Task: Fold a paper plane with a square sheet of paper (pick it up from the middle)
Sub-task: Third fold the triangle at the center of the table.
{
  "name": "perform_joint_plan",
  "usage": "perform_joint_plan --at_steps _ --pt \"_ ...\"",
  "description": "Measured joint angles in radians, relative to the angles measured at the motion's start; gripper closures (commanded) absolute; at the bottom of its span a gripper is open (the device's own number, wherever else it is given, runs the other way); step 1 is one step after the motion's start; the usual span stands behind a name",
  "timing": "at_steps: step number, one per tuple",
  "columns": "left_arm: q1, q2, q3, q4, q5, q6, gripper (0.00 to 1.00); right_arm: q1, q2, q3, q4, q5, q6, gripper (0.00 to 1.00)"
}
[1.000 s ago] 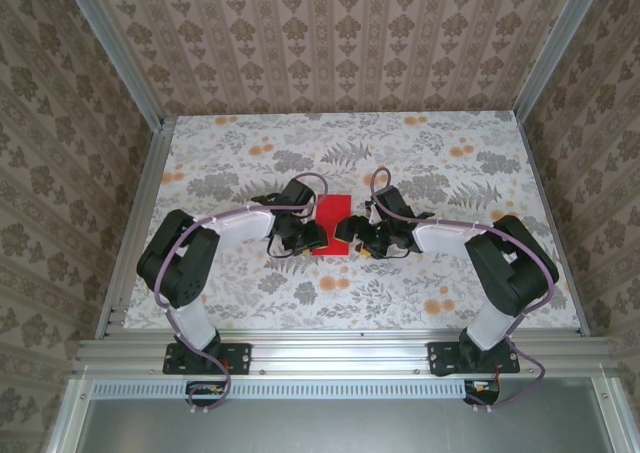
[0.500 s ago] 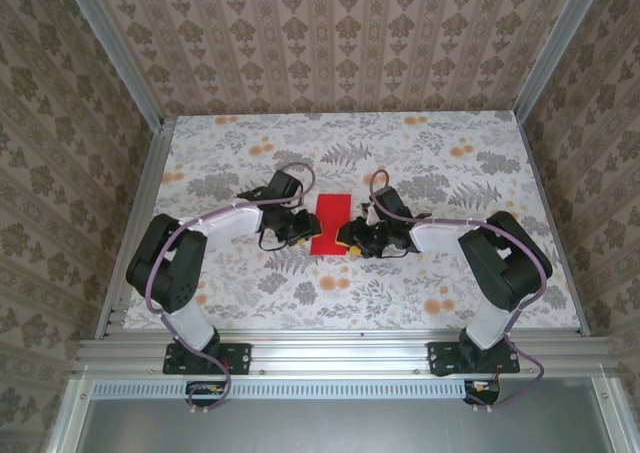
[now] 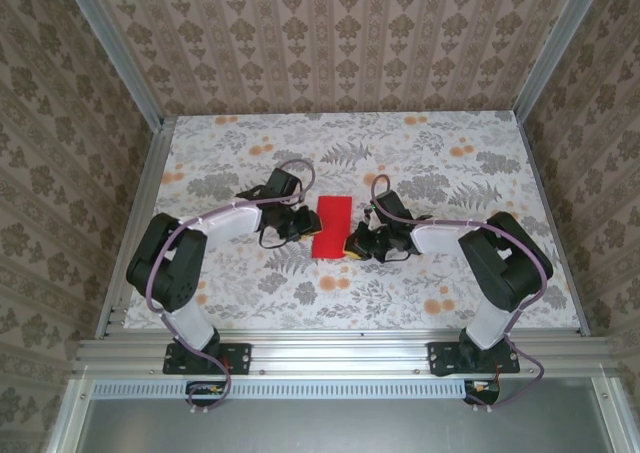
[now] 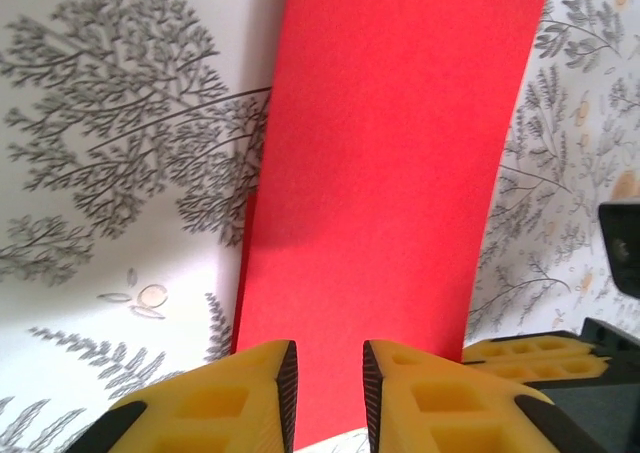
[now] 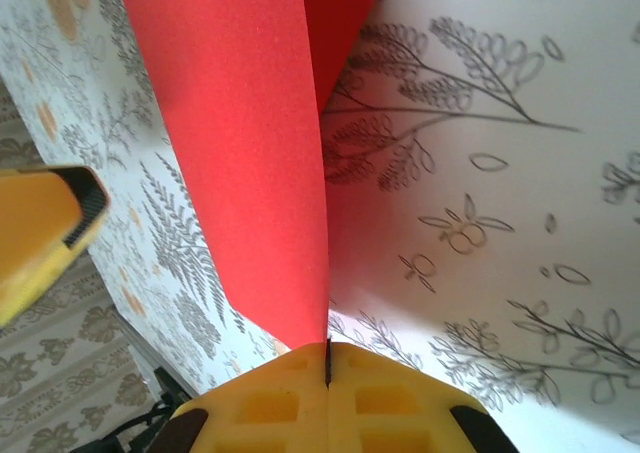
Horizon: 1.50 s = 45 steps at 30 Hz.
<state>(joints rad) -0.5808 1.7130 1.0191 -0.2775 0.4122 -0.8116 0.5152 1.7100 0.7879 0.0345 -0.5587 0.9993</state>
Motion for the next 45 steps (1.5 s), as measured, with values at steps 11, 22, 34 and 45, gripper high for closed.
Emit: perform_joint_plan --at_steps 11,22,34,45 --pt "-0.001 0.134 0.077 0.069 0.067 0.020 0.79 -0.048 -0.017 0.090 -0.327 -0.003 -0.227 0.96" --pt "-0.009 0.212 0.110 0.065 0.067 0.032 0.83 -0.062 -0.014 0.130 -0.381 -0.004 -0.292 0.82" --pt "-0.022 0.229 0.134 0.030 0.044 0.048 0.85 -0.062 -0.072 -0.031 -0.185 -0.018 -0.138 0.77" --pt "-0.022 0.233 0.137 0.024 0.043 0.049 0.85 -0.062 -0.128 -0.103 -0.040 -0.018 -0.013 0.88"
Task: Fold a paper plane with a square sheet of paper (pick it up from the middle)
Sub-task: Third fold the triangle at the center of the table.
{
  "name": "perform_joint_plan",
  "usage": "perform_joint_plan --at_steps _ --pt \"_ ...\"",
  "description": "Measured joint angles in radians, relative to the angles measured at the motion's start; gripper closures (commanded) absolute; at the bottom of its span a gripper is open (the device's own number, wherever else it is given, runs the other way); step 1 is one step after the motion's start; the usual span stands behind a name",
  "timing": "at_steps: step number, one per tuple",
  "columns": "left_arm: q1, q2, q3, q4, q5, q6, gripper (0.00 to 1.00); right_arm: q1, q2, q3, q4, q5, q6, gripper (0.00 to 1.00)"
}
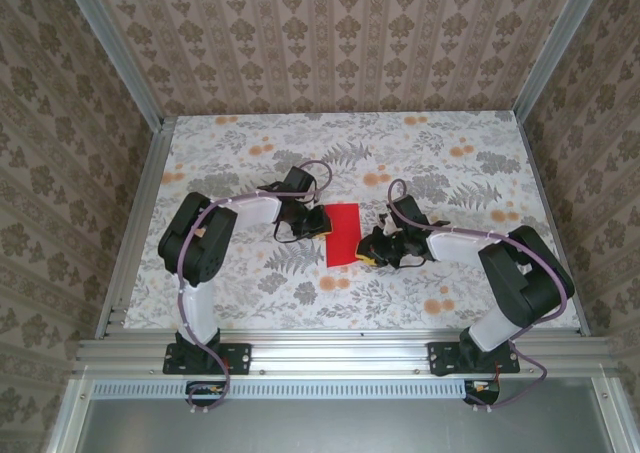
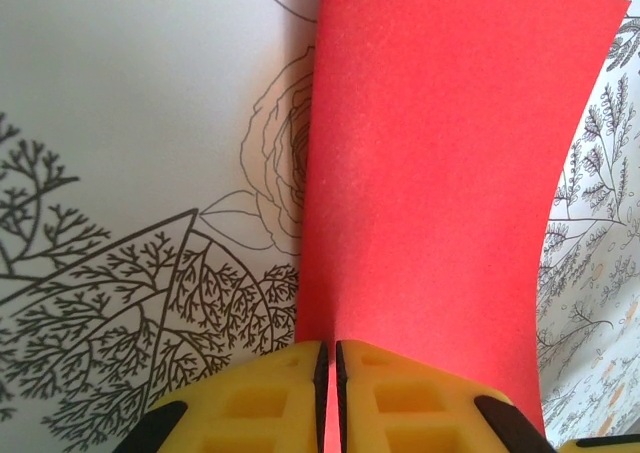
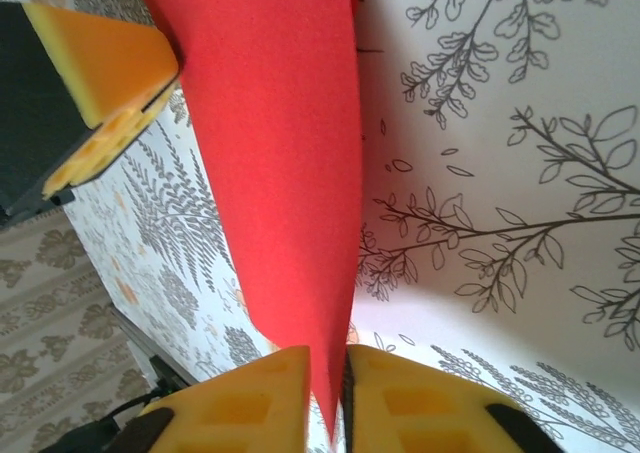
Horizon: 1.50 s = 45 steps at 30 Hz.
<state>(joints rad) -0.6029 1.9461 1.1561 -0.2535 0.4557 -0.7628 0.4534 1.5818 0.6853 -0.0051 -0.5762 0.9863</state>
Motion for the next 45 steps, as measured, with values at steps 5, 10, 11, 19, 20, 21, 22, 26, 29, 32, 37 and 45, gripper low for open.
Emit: perform_joint_plan --at_steps 5,10,11,19,20,21,22,26,29,32,37,45 --pt "-0.007 0.005 0.011 -0.004 -0.005 0.000 0.85 0.006 -0.009 0.000 0.006 0.001 0.016 0.94" --pt "-0.011 0.005 0.012 -0.004 -0.007 0.004 0.86 0.026 0.003 0.034 0.007 0.003 0.016 0.94" --pt "-0.011 0.005 0.012 -0.004 -0.008 0.004 0.86 0.029 0.014 0.048 0.010 0.003 0.016 0.94" --pt "-0.012 0.007 0.014 -0.005 -0.007 0.005 0.86 0.045 0.117 0.135 0.058 0.011 0.021 0.94" --pt "-0.012 0.007 0.015 -0.007 -0.007 0.007 0.86 0.047 0.127 0.141 0.063 0.015 0.025 0.94" --pt "-0.012 0.007 0.016 -0.008 -0.008 0.008 0.86 0.047 0.136 0.145 0.069 0.018 0.030 0.94" --pt "-0.013 0.007 0.018 -0.011 -0.008 0.008 0.86 0.049 0.146 0.149 0.076 0.021 0.035 0.94" --pt "-0.013 0.007 0.029 -0.028 -0.010 0.008 0.85 0.050 0.174 0.154 0.092 0.026 0.046 0.94" --pt "-0.013 0.007 0.035 -0.031 -0.010 0.008 0.84 0.051 0.188 0.156 0.094 0.030 0.048 0.94" --pt "-0.011 0.007 0.049 -0.031 -0.010 0.011 0.84 0.051 0.192 0.157 0.093 0.036 0.047 0.93" --pt "-0.006 0.016 0.095 -0.029 -0.010 0.015 0.84 0.051 0.192 0.158 0.092 0.046 0.047 0.93" --pt "-0.003 0.095 0.146 -0.035 -0.016 0.023 0.87 0.051 0.201 0.159 0.122 0.046 0.049 0.93"
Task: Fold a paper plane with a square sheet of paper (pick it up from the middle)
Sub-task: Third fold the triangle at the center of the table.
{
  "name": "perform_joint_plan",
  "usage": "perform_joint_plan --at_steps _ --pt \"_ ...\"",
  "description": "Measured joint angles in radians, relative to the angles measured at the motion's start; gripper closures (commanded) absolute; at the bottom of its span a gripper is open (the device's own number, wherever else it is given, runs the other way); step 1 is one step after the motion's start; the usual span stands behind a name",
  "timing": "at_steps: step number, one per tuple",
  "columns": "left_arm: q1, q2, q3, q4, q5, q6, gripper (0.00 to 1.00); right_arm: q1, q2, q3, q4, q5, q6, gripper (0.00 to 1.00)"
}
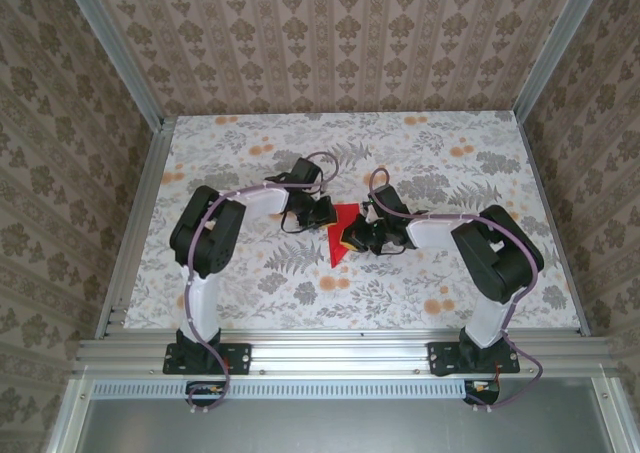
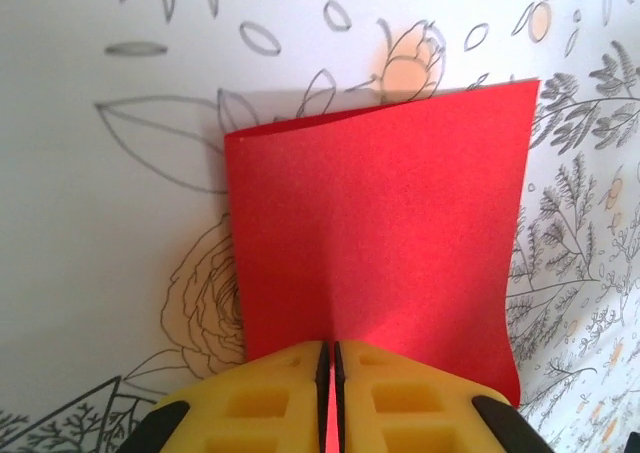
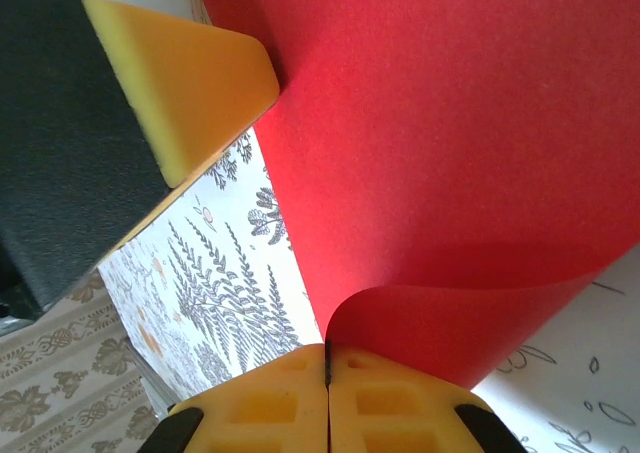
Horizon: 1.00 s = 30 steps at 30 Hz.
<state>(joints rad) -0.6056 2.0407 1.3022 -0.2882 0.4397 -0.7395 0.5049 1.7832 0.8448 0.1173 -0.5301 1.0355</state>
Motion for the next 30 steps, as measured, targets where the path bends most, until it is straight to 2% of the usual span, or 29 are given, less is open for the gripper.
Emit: perform_joint_plan --at_steps 30 --pt "-0.003 0.002 0.002 -0.005 -0.010 0.019 0.88 0.000 0.065 0.051 0.019 0.006 0.004 0.91"
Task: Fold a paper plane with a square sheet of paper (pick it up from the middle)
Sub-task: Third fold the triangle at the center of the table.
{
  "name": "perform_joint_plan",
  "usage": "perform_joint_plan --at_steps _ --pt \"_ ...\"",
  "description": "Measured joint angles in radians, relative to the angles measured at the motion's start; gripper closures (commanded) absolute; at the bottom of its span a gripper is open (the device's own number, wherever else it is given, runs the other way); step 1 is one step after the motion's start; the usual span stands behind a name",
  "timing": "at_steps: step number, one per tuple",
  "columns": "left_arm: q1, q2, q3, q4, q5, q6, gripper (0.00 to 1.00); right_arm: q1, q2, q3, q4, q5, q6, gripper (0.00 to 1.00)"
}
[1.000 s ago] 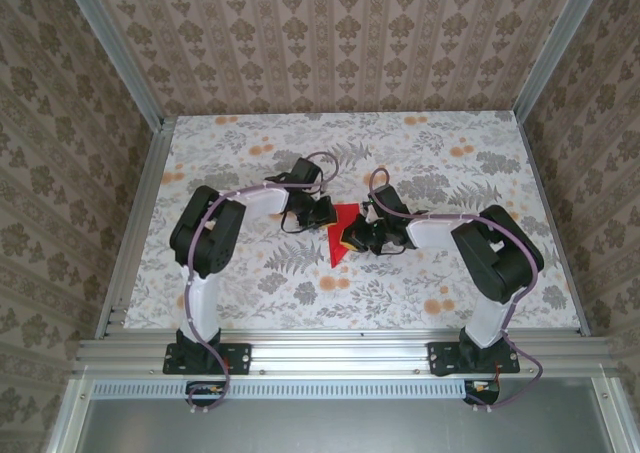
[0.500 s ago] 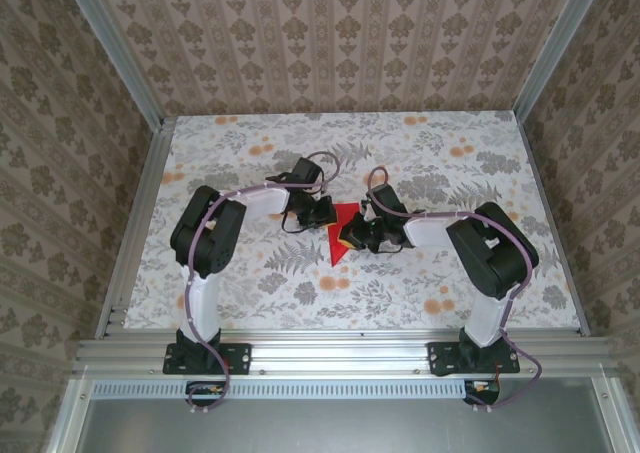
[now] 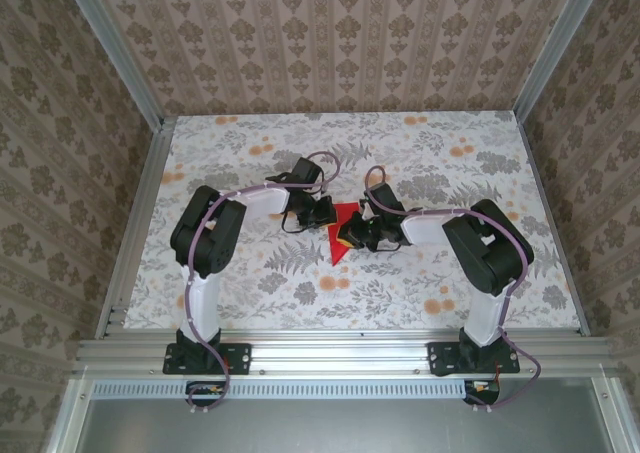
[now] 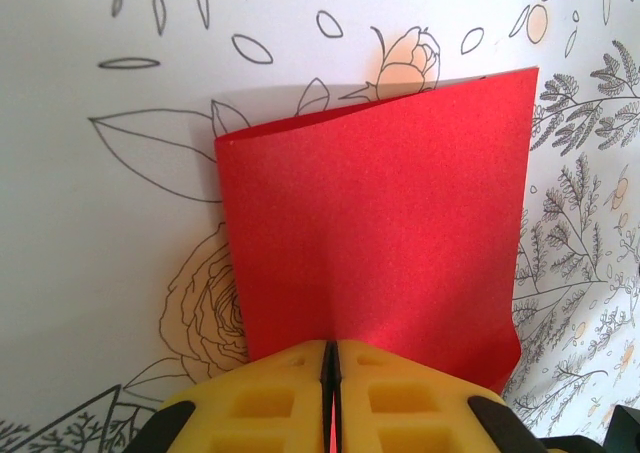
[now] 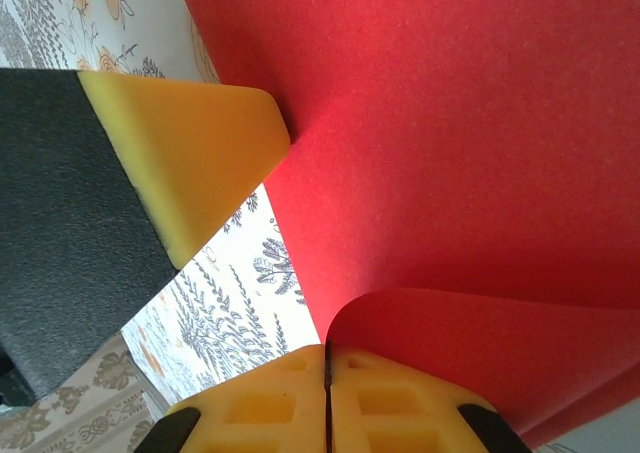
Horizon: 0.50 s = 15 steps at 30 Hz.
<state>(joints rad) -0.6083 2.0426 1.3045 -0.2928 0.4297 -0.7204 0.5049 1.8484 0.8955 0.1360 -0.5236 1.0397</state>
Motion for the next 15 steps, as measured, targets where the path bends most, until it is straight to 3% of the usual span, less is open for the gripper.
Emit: perform_joint_plan --at_steps 15 --pt "0.000 0.000 0.001 -0.004 0.000 0.010 0.88 0.000 0.005 0.035 -0.110 0.000 -0.092 0.88"
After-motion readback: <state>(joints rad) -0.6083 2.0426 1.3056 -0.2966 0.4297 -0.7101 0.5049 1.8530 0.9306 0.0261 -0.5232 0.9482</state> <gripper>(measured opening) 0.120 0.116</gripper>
